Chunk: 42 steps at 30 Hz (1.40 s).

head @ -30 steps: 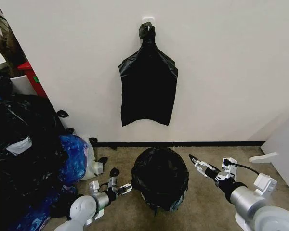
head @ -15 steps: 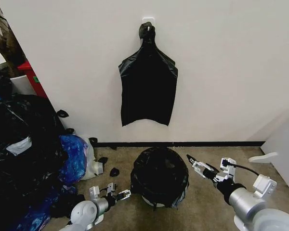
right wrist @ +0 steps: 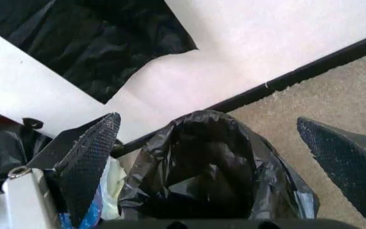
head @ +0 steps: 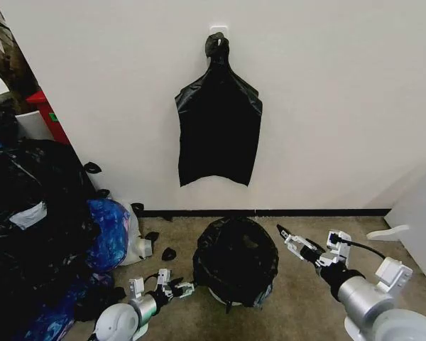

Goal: Place the garbage bag over the trash bin.

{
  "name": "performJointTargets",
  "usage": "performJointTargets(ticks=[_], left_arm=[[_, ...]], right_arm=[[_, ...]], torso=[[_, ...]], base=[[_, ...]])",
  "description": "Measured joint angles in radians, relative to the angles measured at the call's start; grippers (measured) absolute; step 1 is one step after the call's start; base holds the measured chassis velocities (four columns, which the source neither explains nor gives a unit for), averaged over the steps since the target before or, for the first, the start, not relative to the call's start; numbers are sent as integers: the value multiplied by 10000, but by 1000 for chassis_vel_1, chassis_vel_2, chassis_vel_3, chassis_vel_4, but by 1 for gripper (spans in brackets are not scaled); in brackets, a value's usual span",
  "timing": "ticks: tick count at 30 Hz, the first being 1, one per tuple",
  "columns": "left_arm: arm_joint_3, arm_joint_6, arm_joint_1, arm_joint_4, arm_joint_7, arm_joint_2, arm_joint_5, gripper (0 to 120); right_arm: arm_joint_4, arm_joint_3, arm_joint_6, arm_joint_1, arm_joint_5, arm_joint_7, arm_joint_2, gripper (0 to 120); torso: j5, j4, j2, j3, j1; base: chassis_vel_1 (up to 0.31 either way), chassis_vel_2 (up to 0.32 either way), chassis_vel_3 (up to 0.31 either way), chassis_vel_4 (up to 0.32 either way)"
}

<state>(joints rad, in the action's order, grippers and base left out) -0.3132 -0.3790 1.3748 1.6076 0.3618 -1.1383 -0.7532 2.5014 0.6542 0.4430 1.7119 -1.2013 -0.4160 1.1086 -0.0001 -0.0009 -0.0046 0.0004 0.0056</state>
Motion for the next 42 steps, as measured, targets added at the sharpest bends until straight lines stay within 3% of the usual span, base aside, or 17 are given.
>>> performJointTargets(ticks=[2, 6, 7, 9, 14, 15, 19, 21, 23, 27, 33, 37, 42], left_arm=[[-226, 209, 240, 235, 124, 56, 32, 100], [-1005, 1985, 978, 1009, 338, 5, 802, 100], [-1311, 2688, 1195, 1336, 436, -60, 1457, 100], [-1482, 3035, 1312, 1560, 482, -74, 1753, 100], [-2263, 5218, 2165, 2961, 232, -173, 2895, 100], [-2263, 5218, 2165, 2961, 232, -173, 2895, 100], [-2586, 6163, 3073, 4266, -1229, -612, 3387, 100], [-2688, 6239, 3687, 5262, -2218, -1131, 3633, 100], [-2710, 6237, 3841, 5546, -2382, -1284, 3712, 100], [-2809, 5715, 4801, 7036, -2730, -2127, 4263, 100], [-2580, 5258, 5455, 7873, -3168, -2309, 4972, 100], [-2682, 5212, 5628, 7931, -3189, -2328, 5098, 100], [-3671, 5874, 6444, 7955, -2642, -2694, 4909, 100]], right_arm=[[0, 73, 0, 97, 97, 151, 31, 100], [-84, 120, -326, 397, 1379, 1598, 166, 100], [-348, -6, -793, 411, 2320, 2177, 223, 100], [-525, -77, -1057, 394, 2865, 2476, 257, 100], [-2116, -352, -3606, 475, 6525, 4328, 586, 100], [-2116, -352, -3606, 475, 6525, 4328, 586, 100], [-3536, -368, -6271, 578, 9026, 4840, 1466, 100], [-3791, -280, -7150, 859, 9564, 4809, 2208, 100], [-3777, -264, -7281, 992, 9573, 4769, 2412, 100], [-3464, -126, -7489, 1655, 9442, 4813, 3161, 100], [-3105, -56, -7188, 1959, 8639, 4896, 3358, 100], [-2964, 5, -7013, 1989, 8342, 5062, 3397, 100], [-2575, 81, -7323, 2624, 8093, 5197, 3340, 100]], torso=[[2, 2, 0, 0, 0], [2, 2, 0, 0, 0], [-3, 4, 0, 0, 0], [-2, 3, 0, 0, 0], [3, 4, 0, 0, 0], [3, 4, 0, 0, 0], [3, 0, 1, -1, 0], [4, 4, 0, -1, -1], [3, 3, 0, -1, 0], [3, 2, 0, -1, -1], [4, 2, 0, -1, -1], [2, 2, 0, -1, -1], [2, 3, 1, 0, -1]], base=[[0, 0, 0, 0], [0, 0, 0, 0], [0, 0, 0, 0], [0, 0, 0, 0], [0, 0, 0, 0], [0, 0, 0, 0], [0, 0, 0, 0], [0, 0, 0, 0], [0, 0, 0, 0], [0, 0, 0, 0], [0, 0, 0, 0], [0, 0, 0, 0], [0, 0, 0, 0]])
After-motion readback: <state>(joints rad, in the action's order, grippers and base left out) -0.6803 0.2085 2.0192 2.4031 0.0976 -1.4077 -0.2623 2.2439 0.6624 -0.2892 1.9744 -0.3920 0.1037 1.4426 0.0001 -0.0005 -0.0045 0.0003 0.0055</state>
